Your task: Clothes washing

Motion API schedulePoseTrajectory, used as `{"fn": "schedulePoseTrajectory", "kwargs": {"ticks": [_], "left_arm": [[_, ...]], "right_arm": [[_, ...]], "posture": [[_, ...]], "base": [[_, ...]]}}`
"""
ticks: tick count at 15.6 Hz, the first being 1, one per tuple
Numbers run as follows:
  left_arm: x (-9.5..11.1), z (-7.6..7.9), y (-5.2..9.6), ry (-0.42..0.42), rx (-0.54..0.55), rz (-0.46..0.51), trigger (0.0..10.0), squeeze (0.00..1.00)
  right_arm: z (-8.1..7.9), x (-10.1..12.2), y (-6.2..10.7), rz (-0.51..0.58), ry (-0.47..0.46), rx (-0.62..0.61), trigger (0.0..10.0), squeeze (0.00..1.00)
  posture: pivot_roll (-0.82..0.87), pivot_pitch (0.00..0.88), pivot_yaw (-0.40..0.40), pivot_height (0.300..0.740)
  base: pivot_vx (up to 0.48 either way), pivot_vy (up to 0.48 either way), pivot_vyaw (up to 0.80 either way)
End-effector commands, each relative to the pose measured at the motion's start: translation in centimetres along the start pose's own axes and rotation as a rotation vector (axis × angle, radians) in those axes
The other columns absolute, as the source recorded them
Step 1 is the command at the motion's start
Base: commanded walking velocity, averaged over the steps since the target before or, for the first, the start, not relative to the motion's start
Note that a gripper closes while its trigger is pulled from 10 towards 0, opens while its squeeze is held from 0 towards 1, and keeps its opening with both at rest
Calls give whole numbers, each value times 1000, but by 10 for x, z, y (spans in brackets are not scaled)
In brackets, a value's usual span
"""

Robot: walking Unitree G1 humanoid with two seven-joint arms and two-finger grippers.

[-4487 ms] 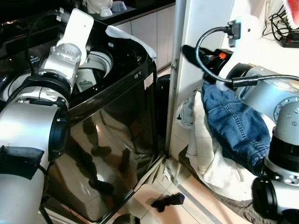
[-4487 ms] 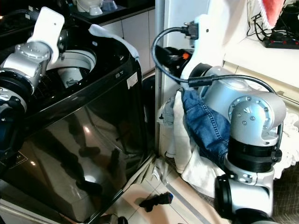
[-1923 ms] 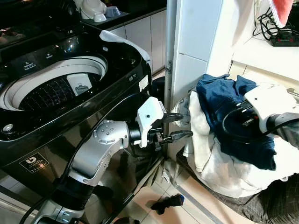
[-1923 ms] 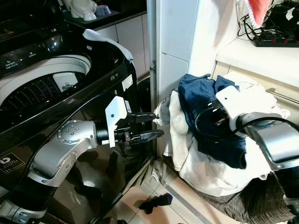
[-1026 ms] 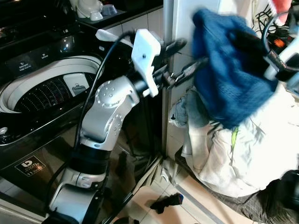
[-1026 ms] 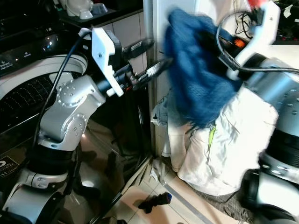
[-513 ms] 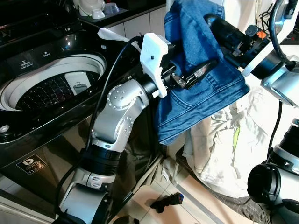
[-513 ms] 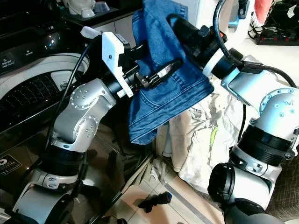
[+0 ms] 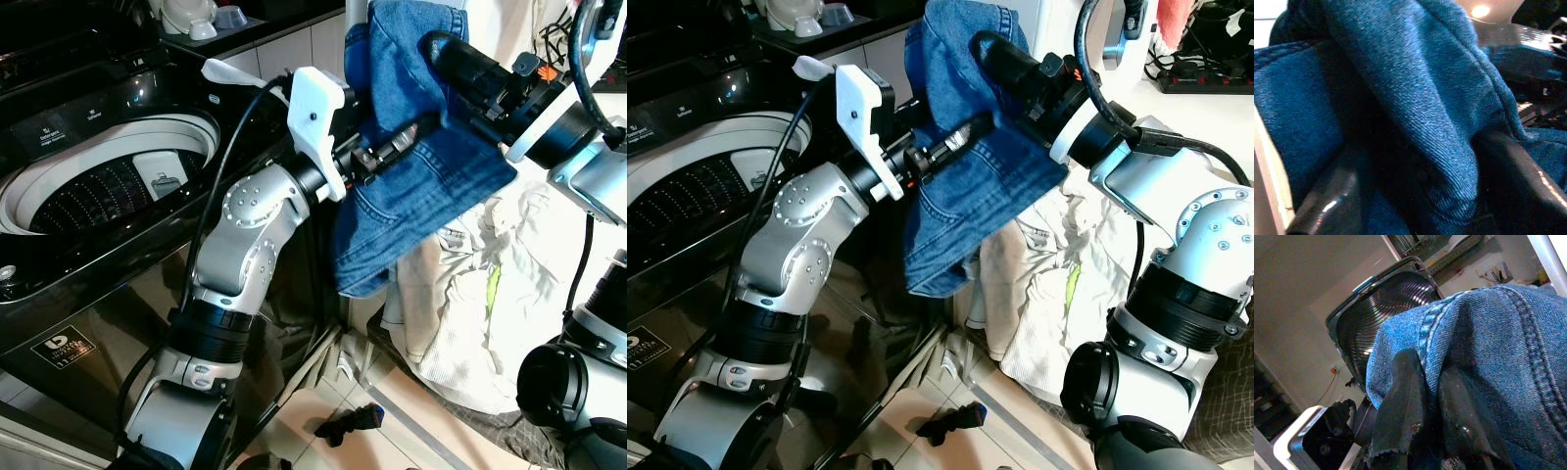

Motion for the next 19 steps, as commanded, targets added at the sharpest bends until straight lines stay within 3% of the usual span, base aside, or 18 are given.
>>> {"fn": "schedulePoseTrajectory", "kwargs": {"ticks": [1,11,12,13,14,15,17,18,19], "left_arm": [[2,-9,1,-16,34,-1,0,0],[6,-53,9,-102,242,-5,0,0],[8,-64,11,-130,286,-10,0,0],[10,-72,13,-151,315,-15,0,0],[14,-86,16,-194,364,-24,0,0],[18,-97,18,-228,402,-33,0,0],[48,-143,28,-439,564,-79,0,0],[73,-172,38,-567,690,-90,0,0],[105,-195,49,-725,819,-98,0,0]], "right_arm": [[-10,0,1,-5,14,37,0,0],[-12,-5,2,-18,45,32,0,0],[-9,-5,2,-14,69,11,3882,725],[-7,-5,2,-12,71,-1,7176,1000],[-7,-6,2,-14,63,1,10000,1000],[-8,-7,2,-17,64,8,10000,1000],[-14,-11,2,-55,123,33,10000,1000],[-14,-18,0,-94,172,20,10000,145],[-16,-27,-1,-132,204,24,10000,0]], "posture": [[-95,0,72,740],[-99,0,80,740],[-99,0,80,740],[-99,0,80,740],[-92,0,75,740],[-92,0,75,740],[-87,0,72,740],[-86,0,72,740],[-88,0,75,740]], "base": [[0,0,0],[0,0,0],[0,0,0],[0,0,0],[0,0,0],[0,0,0],[0,0,0],[0,0,0],[0,0,0]]}}
Point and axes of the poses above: a point about 5 cm out from each wrist's last joint towards the gripper, its own y axis pointing back from the gripper into the wrist, its own x axis along the axis of the wrist's last joint, z = x × y, the point moved 5 cm from there along -y, pointing out of the wrist towards the gripper, and after that the axes turned 2 degrees about -y, right-handed, at the moved point
